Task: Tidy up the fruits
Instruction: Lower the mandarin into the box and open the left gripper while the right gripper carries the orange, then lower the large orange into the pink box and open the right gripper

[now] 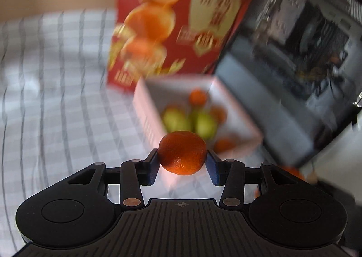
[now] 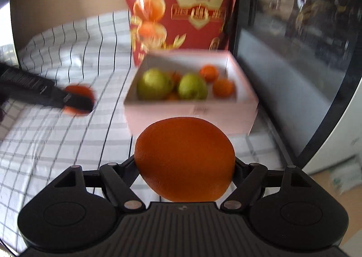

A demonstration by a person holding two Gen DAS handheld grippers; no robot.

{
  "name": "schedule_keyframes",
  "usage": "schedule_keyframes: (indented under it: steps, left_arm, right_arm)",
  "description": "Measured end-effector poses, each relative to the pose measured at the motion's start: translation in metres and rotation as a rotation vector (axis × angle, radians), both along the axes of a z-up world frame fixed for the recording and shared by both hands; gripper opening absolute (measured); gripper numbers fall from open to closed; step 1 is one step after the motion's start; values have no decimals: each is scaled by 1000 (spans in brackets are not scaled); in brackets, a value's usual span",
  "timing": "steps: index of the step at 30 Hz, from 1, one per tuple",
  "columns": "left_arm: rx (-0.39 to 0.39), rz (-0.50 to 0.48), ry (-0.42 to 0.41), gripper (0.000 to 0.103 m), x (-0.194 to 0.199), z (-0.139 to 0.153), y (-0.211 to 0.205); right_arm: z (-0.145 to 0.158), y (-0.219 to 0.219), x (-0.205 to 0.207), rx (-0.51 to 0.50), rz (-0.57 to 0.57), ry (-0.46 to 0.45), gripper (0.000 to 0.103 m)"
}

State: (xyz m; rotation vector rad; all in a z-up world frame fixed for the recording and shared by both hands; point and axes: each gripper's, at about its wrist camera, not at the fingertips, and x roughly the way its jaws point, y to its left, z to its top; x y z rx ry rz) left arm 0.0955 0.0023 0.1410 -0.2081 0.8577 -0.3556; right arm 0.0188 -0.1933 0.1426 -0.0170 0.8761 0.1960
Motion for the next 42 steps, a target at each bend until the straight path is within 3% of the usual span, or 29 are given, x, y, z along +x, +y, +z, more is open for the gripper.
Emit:
schedule_keyframes:
  steps: [3, 6, 10, 15, 19, 23, 29, 32, 34, 42]
  left_arm:
    - [4, 5, -9, 49, 54, 11, -18]
    - [-6, 23, 43, 50, 105, 3, -29]
    - [14, 61, 88, 50, 134, -18, -34]
    - [-45, 94, 37, 50, 112, -11, -15]
    - [58, 113, -24, 50, 70, 6, -3]
    - [156, 146, 24, 50, 31, 8, 8]
    - [161, 207, 57, 50, -7, 12, 17]
    - [173, 231, 63, 50, -20, 16, 23]
    - [177, 247, 60, 50, -26, 17, 28]
    - [183, 268, 66, 50, -34, 14, 39]
  right_arm:
    - [13, -7, 9, 3, 2, -28, 79]
    - [19, -13, 14, -13, 15, -44, 79]
    - [19, -23, 22, 4, 21, -25, 79]
    - [16, -32, 39, 37, 23, 0, 79]
    - [18, -20, 69, 35, 67, -22, 79]
    - [15, -2, 123, 50, 95, -6, 79]
    - [-19, 30, 208, -2, 83, 78, 79]
    - [-45, 39, 234, 26, 76, 177, 79]
    - [-57, 41, 240, 67, 67, 198, 79]
    - [-68, 41, 242, 38, 72, 183, 80]
